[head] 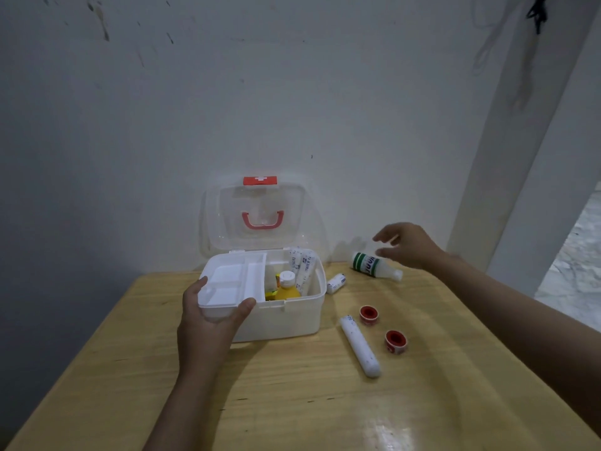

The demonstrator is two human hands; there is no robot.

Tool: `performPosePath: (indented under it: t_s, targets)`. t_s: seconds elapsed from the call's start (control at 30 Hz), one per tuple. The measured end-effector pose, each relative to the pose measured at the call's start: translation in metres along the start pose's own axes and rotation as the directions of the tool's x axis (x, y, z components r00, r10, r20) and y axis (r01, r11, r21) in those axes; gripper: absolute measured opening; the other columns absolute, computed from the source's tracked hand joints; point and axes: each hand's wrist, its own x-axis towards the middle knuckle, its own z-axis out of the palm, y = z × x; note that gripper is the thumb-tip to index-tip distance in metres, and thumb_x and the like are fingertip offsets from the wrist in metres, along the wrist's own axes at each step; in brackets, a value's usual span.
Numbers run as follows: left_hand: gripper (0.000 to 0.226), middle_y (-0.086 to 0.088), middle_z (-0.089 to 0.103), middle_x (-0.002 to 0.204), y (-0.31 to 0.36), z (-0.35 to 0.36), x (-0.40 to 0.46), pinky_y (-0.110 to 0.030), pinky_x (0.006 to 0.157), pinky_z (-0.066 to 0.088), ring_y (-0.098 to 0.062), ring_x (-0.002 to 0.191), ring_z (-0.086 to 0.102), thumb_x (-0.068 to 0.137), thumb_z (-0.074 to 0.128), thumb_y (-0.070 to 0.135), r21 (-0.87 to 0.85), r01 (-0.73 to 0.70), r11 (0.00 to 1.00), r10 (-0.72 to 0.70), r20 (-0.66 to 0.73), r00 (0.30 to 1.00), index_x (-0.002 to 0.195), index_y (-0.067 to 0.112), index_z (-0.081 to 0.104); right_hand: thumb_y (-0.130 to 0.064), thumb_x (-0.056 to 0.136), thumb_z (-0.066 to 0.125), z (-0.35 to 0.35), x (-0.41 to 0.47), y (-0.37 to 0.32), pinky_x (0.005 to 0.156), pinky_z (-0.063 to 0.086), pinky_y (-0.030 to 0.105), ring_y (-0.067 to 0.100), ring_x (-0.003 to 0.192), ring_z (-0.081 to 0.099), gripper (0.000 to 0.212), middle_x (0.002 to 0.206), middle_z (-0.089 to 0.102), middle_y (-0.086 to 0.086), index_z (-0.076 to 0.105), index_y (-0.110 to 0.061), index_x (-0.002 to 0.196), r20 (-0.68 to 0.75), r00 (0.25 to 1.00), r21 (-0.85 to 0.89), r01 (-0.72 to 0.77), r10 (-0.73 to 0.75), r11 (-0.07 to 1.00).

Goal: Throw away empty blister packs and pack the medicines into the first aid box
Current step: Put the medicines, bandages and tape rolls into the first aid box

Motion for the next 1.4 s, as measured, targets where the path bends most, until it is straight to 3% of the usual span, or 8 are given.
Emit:
performPosePath:
  t_s: [0.13, 0.3, 0.63, 0.77, 0.9, 1.03, 1.27, 1.4]
  targets:
    - [0.091, -0.002, 0.042, 0.14, -0.001, 0.0, 0.0, -0.045, 0.092, 0.049, -0.026, 0.123, 0.044, 0.052, 0.078, 0.054, 0.017, 0.002, 1.0, -0.002, -0.009, 1.0, 0.131, 0.035, 0.037, -0.019, 0.075, 0.077, 0.017, -0.022, 0.042, 0.082, 0.051, 0.034, 0.015, 0.088, 0.058, 0.035, 0.113, 0.066, 0.008, 0.069, -0.018, 0.108, 0.003, 0.987, -0.047, -0.158, 0.158, 0.986]
    - [0.089, -0.002, 0.041, 0.141, -0.001, 0.001, 0.0, -0.043, 0.091, 0.049, -0.027, 0.124, 0.043, 0.057, 0.081, 0.046, 0.019, -0.002, 1.0, 0.002, -0.008, 1.0, 0.133, 0.032, 0.036, -0.019, 0.073, 0.077, 0.041, -0.037, 0.059, 0.081, 0.052, 0.032, 0.017, 0.089, 0.063, 0.036, 0.109, 0.07, 0.006, 0.07, -0.016, 0.108, -0.075, 0.963, 0.108, -0.251, 0.259, 0.962]
    - [0.086, -0.002, 0.041, 0.142, -0.002, 0.002, 0.001, -0.041, 0.093, 0.047, -0.026, 0.126, 0.041, 0.06, 0.081, 0.043, 0.032, -0.025, 0.999, 0.025, -0.019, 1.0, 0.133, 0.029, 0.038, -0.011, 0.077, 0.072, 0.058, -0.039, 0.056, 0.064, 0.043, 0.018, 0.015, 0.077, 0.061, 0.026, 0.088, 0.07, 0.007, 0.071, -0.01, 0.103, -0.257, 0.898, 0.403, -0.236, 0.357, 0.884]
    - [0.085, -0.002, 0.041, 0.141, -0.002, 0.002, 0.001, -0.042, 0.093, 0.047, -0.026, 0.125, 0.042, 0.06, 0.082, 0.042, 0.027, -0.018, 0.999, 0.019, -0.017, 1.0, 0.133, 0.03, 0.038, -0.013, 0.075, 0.075, 0.036, -0.034, 0.038, 0.068, 0.053, 0.029, 0.021, 0.072, 0.066, 0.027, 0.081, 0.072, 0.01, 0.073, -0.01, 0.101, -0.302, 0.876, 0.538, -0.169, 0.376, 0.826]
    - [0.085, -0.002, 0.042, 0.14, -0.001, 0.003, 0.0, -0.037, 0.089, 0.046, -0.025, 0.124, 0.043, 0.06, 0.083, 0.04, 0.011, -0.012, 1.0, 0.013, -0.022, 1.0, 0.132, 0.03, 0.039, -0.01, 0.075, 0.075, 0.004, -0.031, 0.006, 0.078, 0.058, 0.044, 0.034, 0.082, 0.07, 0.023, 0.083, 0.072, 0.014, 0.072, -0.019, 0.095, -0.29, 0.91, 0.691, -0.015, 0.297, 0.722]
    - [0.087, -0.002, 0.042, 0.141, 0.002, 0.002, -0.001, -0.034, 0.087, 0.045, -0.024, 0.124, 0.043, 0.06, 0.083, 0.04, 0.008, -0.006, 1.0, 0.006, -0.016, 1.0, 0.134, 0.029, 0.038, -0.005, 0.077, 0.072, -0.022, -0.032, -0.04, 0.079, 0.059, 0.034, 0.028, 0.081, 0.071, 0.02, 0.089, 0.071, 0.02, 0.07, -0.016, 0.094, -0.247, 0.966, 0.705, 0.124, 0.078, 0.699]
    - [0.088, 0.0, 0.043, 0.141, 0.007, -0.001, -0.001, -0.033, 0.088, 0.045, -0.023, 0.124, 0.043, 0.059, 0.083, 0.043, 0.0, 0.008, 1.0, -0.008, 0.008, 1.0, 0.133, 0.029, 0.038, -0.011, 0.077, 0.073, -0.015, -0.025, -0.09, 0.068, 0.059, 0.032, 0.02, 0.07, 0.067, 0.021, 0.084, 0.072, 0.008, 0.073, -0.016, 0.097, -0.081, 0.978, 0.43, 0.207, -0.191, 0.879]
    - [0.091, 0.002, 0.041, 0.14, 0.009, -0.005, 0.004, -0.041, 0.094, 0.047, -0.023, 0.125, 0.041, 0.056, 0.084, 0.047, 0.013, 0.047, 0.999, -0.048, 0.059, 0.997, 0.132, 0.033, 0.037, -0.016, 0.078, 0.071, 0.002, -0.02, -0.105, 0.074, 0.059, 0.032, 0.02, 0.079, 0.068, 0.021, 0.091, 0.072, 0.005, 0.074, -0.022, 0.098, 0.015, 0.967, 0.277, 0.24, -0.254, 0.931]
